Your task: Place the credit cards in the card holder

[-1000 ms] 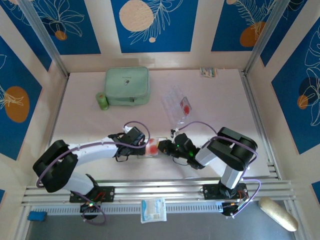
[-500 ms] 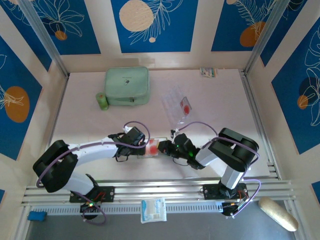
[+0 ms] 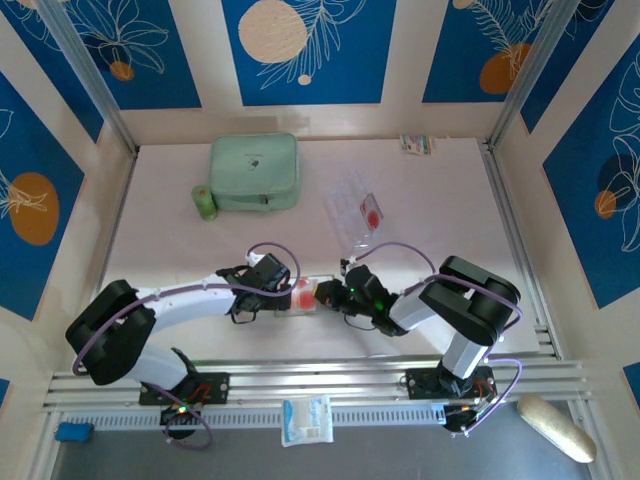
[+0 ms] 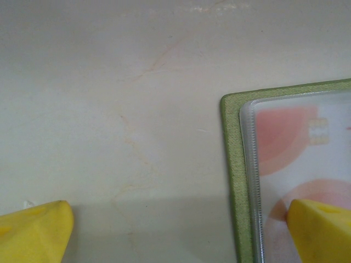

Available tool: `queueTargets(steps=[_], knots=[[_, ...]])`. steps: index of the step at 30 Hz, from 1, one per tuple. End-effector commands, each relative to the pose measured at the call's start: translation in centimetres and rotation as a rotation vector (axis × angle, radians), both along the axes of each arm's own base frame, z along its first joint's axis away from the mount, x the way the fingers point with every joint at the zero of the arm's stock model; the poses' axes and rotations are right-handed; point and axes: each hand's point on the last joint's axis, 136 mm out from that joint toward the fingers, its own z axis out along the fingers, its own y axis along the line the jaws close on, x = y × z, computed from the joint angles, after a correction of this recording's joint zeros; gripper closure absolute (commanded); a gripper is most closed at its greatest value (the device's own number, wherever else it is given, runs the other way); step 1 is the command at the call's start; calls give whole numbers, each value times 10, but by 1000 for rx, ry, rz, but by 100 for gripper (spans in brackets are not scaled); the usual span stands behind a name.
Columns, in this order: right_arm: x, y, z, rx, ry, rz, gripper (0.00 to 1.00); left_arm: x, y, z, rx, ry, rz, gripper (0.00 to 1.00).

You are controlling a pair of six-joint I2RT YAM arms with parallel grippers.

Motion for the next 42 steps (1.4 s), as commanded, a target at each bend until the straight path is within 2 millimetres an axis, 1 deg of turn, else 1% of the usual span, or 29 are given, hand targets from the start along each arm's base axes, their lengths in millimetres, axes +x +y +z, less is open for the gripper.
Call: queueTargets(steps=[1, 9, 15, 16, 18, 19, 20, 22, 23, 27, 31, 32, 35, 37, 42], knots=[[-12, -7, -26, -80, 88, 17, 100, -9, 12, -6, 48, 20, 3, 0], [-14, -2, -33, -93, 142, 49, 100, -8, 9, -3, 39, 15, 3, 0], [-18, 1, -40, -109, 192, 104, 100, -1, 4, 11, 18, -17, -3, 0], [-17, 0, -39, -110, 195, 112, 96, 1, 3, 14, 13, -25, -2, 0], [-14, -2, -33, -109, 194, 132, 81, 3, 2, 21, 7, -40, 1, 0], [-14, -5, -30, -113, 193, 143, 72, 4, 2, 24, 3, -46, 3, 0], [-13, -7, -25, -121, 188, 152, 66, 5, 3, 27, 3, -54, 6, 0], [-11, -13, -15, -146, 173, 170, 61, 6, 5, 32, 6, -64, 17, 0], [-10, -15, -9, -166, 163, 178, 61, 7, 7, 35, 6, -70, 25, 0], [-7, -24, 8, -261, 127, 212, 61, 8, 15, 36, 22, -76, 45, 0], [-1, -21, 20, -315, 90, 254, 69, 6, 25, 29, 43, -61, 63, 0], [0, -19, 20, -326, 86, 263, 73, 6, 27, 27, 49, -56, 67, 0], [3, -12, 22, -349, 75, 291, 82, 3, 33, 21, 67, -45, 79, 0], [4, -6, 21, -362, 71, 308, 85, 3, 37, 19, 77, -39, 88, 0], [4, 7, 15, -375, 75, 339, 90, 0, 42, 10, 99, -23, 92, 0]])
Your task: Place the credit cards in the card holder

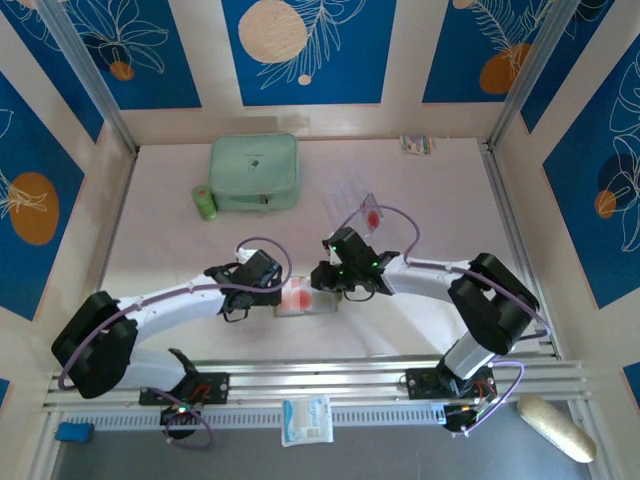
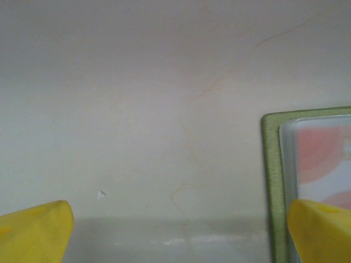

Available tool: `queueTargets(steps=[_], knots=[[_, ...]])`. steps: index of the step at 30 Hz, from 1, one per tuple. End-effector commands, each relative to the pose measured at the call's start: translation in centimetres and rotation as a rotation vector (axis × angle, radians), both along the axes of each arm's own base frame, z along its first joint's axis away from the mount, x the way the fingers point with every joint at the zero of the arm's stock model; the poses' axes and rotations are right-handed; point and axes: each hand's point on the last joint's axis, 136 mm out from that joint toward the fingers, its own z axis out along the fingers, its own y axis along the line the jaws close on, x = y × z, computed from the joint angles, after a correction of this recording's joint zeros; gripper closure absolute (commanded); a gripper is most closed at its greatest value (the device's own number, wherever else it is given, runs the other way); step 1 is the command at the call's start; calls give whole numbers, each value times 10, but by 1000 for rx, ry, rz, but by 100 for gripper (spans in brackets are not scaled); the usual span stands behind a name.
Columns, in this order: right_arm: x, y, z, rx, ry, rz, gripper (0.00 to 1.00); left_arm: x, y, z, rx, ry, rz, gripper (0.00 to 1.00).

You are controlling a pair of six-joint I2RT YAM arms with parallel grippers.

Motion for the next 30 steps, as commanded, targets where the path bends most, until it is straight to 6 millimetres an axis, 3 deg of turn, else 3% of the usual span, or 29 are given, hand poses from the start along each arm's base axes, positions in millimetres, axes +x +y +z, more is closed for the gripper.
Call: queueTargets(steps=[1, 21, 26, 30], knots=[[-6, 3, -10, -53, 18, 43, 91, -6, 15, -11, 52, 29, 30, 0], [-14, 38, -35, -88, 78, 113, 94, -9, 13, -28, 58, 65, 19, 0], [-14, 48, -23, -52, 76, 134, 95, -8, 11, -21, 47, 55, 16, 0], [-11, 44, -5, -38, 35, 121, 95, -6, 15, -8, 45, 24, 31, 0]])
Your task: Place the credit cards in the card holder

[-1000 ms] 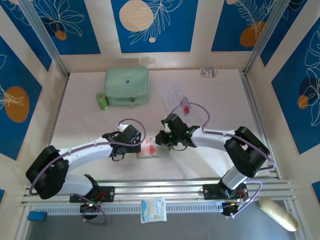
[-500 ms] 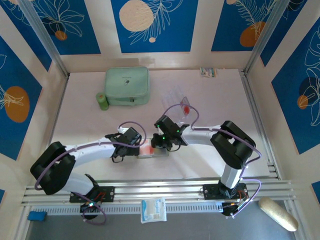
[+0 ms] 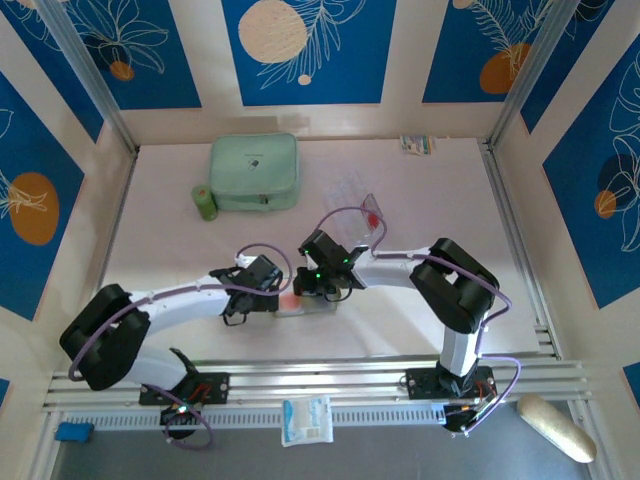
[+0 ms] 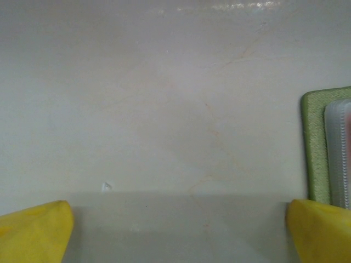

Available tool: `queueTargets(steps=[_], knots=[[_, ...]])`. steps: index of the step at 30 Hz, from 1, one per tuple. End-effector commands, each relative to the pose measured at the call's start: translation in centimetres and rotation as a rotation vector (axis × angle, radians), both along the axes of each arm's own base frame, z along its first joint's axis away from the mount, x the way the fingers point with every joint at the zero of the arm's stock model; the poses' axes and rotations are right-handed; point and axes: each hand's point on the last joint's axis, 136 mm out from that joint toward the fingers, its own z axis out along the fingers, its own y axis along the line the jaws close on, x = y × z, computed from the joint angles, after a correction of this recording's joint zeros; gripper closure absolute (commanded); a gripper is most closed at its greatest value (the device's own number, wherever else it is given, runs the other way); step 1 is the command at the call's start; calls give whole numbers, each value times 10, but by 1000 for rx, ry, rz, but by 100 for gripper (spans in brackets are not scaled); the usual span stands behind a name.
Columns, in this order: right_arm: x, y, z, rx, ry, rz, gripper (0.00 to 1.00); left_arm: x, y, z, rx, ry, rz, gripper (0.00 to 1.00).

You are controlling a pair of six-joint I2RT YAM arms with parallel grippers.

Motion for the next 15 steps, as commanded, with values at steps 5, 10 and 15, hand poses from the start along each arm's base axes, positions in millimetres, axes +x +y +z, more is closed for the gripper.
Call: queueTargets(steps=[5, 10, 15], knots=[[-6, -10, 25, -4, -35, 3, 95, 4, 15, 26, 9, -63, 57, 0], [-12, -16, 15, -28, -16, -10, 96, 2, 17, 23, 17, -45, 56, 0], [-18, -16, 6, -43, -3, -10, 96, -2, 16, 12, 23, -14, 50, 0]])
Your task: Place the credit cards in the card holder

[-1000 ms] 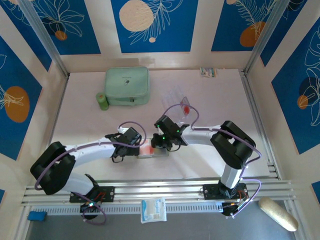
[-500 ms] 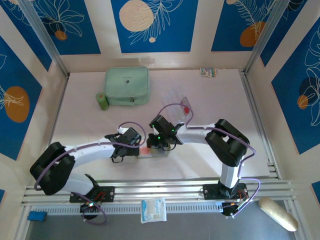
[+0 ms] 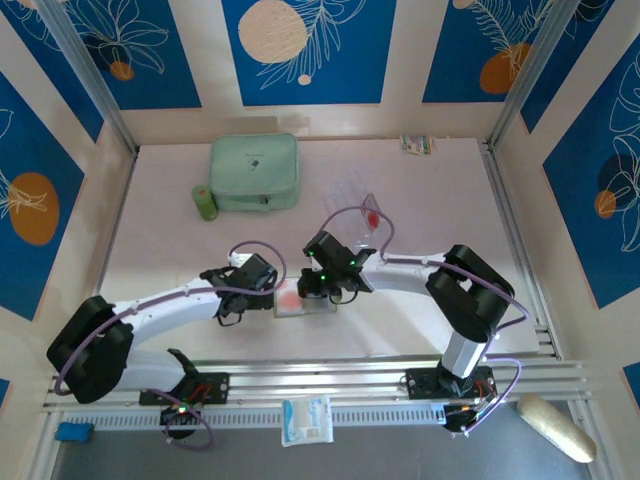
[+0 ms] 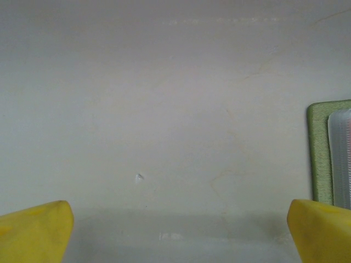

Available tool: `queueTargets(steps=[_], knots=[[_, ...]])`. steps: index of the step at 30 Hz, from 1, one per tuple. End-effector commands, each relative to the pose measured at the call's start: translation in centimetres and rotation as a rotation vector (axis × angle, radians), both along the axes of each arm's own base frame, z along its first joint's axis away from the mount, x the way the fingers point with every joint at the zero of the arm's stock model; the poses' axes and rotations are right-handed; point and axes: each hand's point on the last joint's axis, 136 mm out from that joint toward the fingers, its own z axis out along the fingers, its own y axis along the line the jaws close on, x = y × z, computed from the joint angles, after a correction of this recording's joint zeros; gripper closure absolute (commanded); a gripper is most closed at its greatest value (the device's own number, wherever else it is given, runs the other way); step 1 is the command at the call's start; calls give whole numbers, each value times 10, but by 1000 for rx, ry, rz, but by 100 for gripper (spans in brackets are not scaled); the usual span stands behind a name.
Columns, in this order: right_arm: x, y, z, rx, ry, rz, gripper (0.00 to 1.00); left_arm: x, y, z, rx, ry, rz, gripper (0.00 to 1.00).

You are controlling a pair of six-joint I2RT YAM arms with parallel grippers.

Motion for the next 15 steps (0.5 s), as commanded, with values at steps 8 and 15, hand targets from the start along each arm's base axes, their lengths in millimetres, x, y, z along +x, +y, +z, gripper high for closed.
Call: queueTargets(steps=[8, 15], knots=[[-10, 3, -17, -40, 26, 11, 97, -2, 0, -17, 20, 57, -1, 0], [-13, 15, -19, -31, 39, 36, 97, -2, -3, -27, 24, 82, -9, 0]])
